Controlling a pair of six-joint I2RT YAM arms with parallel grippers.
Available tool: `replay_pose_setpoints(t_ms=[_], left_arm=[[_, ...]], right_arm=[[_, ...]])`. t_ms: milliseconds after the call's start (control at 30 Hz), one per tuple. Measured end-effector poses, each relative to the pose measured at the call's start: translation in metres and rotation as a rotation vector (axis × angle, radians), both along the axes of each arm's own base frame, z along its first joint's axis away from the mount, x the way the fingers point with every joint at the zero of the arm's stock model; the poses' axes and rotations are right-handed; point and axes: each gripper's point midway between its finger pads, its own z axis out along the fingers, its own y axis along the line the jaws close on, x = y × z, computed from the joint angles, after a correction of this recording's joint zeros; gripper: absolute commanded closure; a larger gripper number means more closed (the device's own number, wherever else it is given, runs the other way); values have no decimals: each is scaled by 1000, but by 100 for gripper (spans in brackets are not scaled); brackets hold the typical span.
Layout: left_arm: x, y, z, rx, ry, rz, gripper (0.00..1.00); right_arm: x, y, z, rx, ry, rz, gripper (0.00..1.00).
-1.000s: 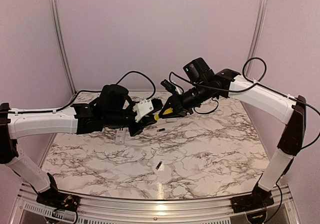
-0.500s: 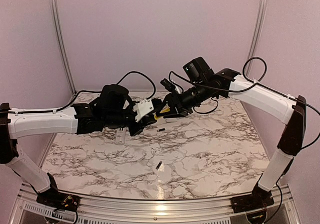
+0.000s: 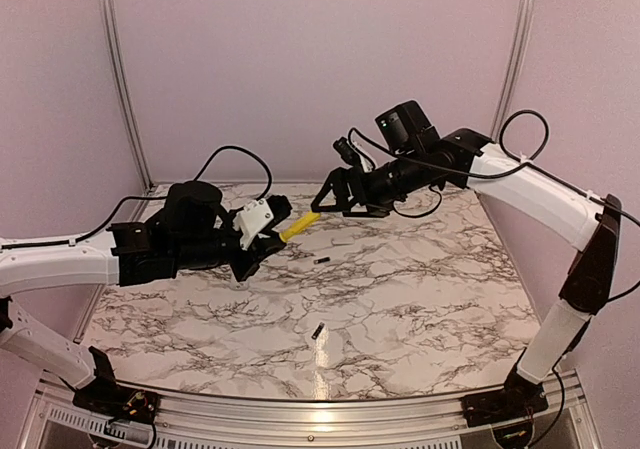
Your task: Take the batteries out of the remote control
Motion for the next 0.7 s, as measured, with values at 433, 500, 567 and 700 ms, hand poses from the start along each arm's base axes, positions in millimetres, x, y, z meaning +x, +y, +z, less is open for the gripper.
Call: replay_pose_setpoints(t_ms=[433,500,567,700], left_arm=[[22,65,17,-88,63,311,100],[34,84,16,-100,86,386,100],[45,104,13,-105,111,464,100],[66,146,2,-104,160,625,100]], right_arm=[[37,-49,41,67,-111,-201,2],[37,-50,37,62,-105,-204,2],[37,-50,36,60,-102,-204,2],[37,-50,35,58,-101,-207,2]])
